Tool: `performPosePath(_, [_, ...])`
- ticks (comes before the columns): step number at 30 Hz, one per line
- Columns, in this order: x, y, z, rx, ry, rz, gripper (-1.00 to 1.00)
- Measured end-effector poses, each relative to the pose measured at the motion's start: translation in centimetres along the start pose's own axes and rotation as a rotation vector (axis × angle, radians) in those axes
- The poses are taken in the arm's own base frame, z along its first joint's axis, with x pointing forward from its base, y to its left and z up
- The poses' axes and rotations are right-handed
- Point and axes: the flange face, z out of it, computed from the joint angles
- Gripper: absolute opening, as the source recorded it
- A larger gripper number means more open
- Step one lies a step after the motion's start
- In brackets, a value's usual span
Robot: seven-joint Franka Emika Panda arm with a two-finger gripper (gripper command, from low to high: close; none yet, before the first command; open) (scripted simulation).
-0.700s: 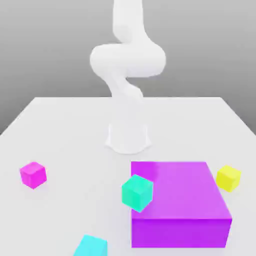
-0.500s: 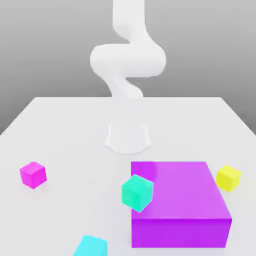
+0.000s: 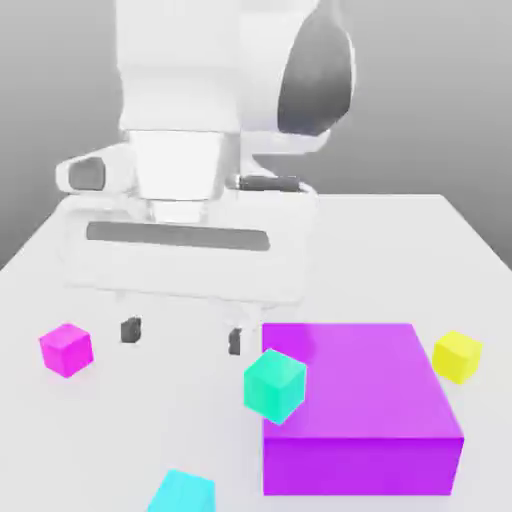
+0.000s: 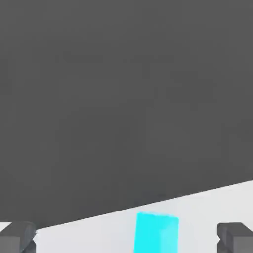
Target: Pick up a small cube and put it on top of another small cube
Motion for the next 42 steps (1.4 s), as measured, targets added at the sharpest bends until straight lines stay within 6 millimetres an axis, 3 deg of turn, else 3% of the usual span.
performPosePath(6, [-0.6,3.2,10.7,-0.129,-0.088,0.056,0.0])
performPosePath(11, [-1.4,4.7,18.0,-0.153,-0.103,0.066,0.0])
performPosePath(12, [-1.5,4.9,18.8,-0.153,-0.104,0.066,-1.0])
performPosePath(18, [-1.6,4.9,19.1,-0.153,-0.103,0.066,-1.0])
performPosePath(20, [-1.4,4.7,17.7,-0.153,-0.103,0.066,-1.0])
performPosePath(24, [-1.1,3.9,12.7,-0.152,-0.105,0.055,-1.0])
performPosePath(32, [-6.7,2.6,3.6,-0.137,-0.125,-0.169,-1.0])
performPosePath(39, [-11.6,3.9,-3.2,-0.125,-0.139,-0.36,-1.0])
performPosePath(40, [-12.1,4.1,-3.3,-0.124,-0.14,-0.378,-1.0])
performPosePath(42, [-12.6,4.5,-1.5,-0.124,-0.14,-0.391,-1.0])
